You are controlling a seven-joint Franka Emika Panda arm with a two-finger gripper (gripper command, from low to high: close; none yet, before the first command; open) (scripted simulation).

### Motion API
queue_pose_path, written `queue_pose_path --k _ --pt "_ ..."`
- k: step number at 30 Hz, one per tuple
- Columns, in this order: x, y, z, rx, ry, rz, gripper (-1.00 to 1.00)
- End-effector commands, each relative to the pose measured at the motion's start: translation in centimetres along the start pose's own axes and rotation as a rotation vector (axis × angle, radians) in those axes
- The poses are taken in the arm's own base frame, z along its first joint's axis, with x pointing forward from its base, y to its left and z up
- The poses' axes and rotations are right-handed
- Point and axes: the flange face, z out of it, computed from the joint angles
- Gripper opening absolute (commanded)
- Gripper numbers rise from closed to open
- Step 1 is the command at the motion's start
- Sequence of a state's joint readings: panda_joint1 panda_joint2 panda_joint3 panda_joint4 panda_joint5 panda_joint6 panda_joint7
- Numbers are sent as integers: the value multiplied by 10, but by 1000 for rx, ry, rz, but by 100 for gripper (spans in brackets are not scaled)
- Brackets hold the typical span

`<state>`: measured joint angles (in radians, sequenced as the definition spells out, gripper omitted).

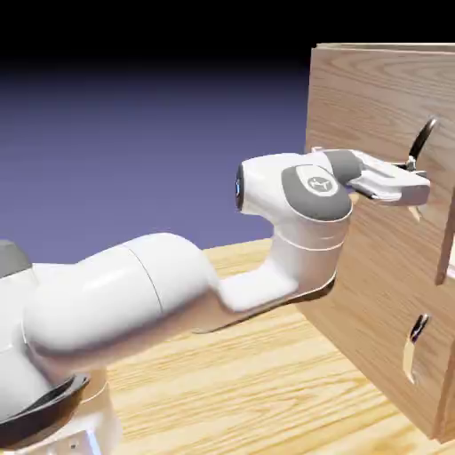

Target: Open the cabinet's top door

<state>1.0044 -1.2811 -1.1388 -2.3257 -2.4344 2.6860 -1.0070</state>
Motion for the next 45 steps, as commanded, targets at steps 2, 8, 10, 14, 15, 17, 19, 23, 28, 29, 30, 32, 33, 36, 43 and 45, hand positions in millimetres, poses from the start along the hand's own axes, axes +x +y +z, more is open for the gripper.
queue_pose_path --k 2,8,10,14,15,17,19,23,28,29,30,32,33,36,43,45 --pt "5 5 -19 28 -29 -1 -100" --pt "23 23 -79 122 -123 -1 -100" --pt "31 31 -100 157 -157 -1 -100" --pt "48 48 -137 219 -220 -1 -100" --pt "52 52 -145 233 -234 -1 -100" --pt "60 59 -159 259 -260 -1 -100" --pt "67 67 -172 283 -284 -1 -100" --pt "82 82 -195 328 -329 -1 -100" --pt "99 99 -219 377 -378 -1 -100" --pt "103 103 -223 387 -388 -1 -100" --pt "106 106 -228 396 -397 -1 -100" --pt "114 113 -236 415 -416 -1 -100" --pt "117 117 -240 425 -426 -1 -100" --pt "129 128 -252 453 -455 -1 -100" --pt "159 159 -280 528 -529 -1 -100" --pt "170 170 -289 553 -554 -1 -100"
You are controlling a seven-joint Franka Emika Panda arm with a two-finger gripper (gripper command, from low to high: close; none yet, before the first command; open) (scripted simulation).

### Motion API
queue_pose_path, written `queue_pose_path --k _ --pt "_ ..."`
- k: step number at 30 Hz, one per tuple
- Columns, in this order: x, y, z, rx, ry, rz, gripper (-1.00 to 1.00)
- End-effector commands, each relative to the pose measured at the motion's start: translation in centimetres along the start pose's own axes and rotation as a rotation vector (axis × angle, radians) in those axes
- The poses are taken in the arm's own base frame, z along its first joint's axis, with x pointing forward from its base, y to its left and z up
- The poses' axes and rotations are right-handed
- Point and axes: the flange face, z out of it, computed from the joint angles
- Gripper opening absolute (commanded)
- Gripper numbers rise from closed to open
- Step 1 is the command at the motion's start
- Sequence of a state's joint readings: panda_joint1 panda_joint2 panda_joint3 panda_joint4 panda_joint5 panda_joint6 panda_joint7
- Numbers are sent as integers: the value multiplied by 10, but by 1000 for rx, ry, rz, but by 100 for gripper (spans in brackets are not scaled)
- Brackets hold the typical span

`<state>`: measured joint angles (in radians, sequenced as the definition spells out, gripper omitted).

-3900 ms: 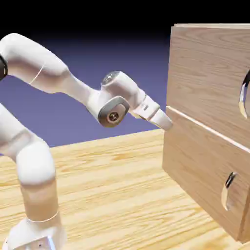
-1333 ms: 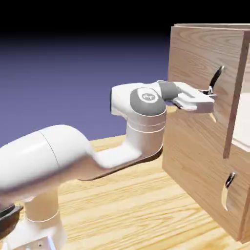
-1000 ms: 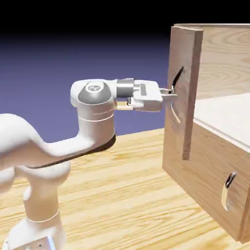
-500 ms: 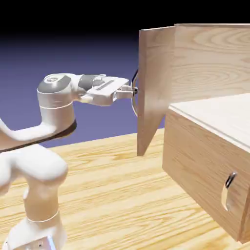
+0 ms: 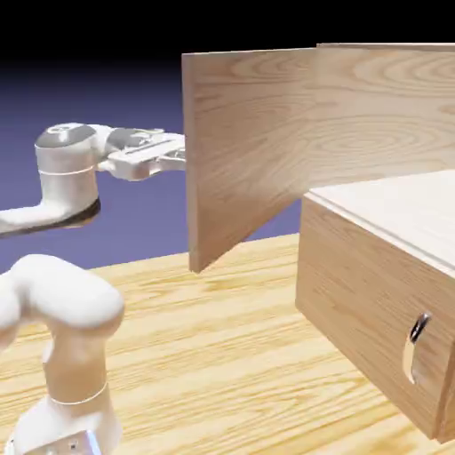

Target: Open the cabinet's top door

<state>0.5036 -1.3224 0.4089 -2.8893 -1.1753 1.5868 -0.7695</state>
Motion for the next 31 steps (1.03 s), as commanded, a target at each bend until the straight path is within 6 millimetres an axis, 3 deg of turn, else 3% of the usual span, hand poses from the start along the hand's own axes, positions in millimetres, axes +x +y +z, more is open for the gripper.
queue_pose_path --k 1,17,31 --pt "2 2 -9 12 -12 0 -100" --pt "57 57 -154 250 -251 0 -100" --pt "110 110 -233 408 -408 0 -100"
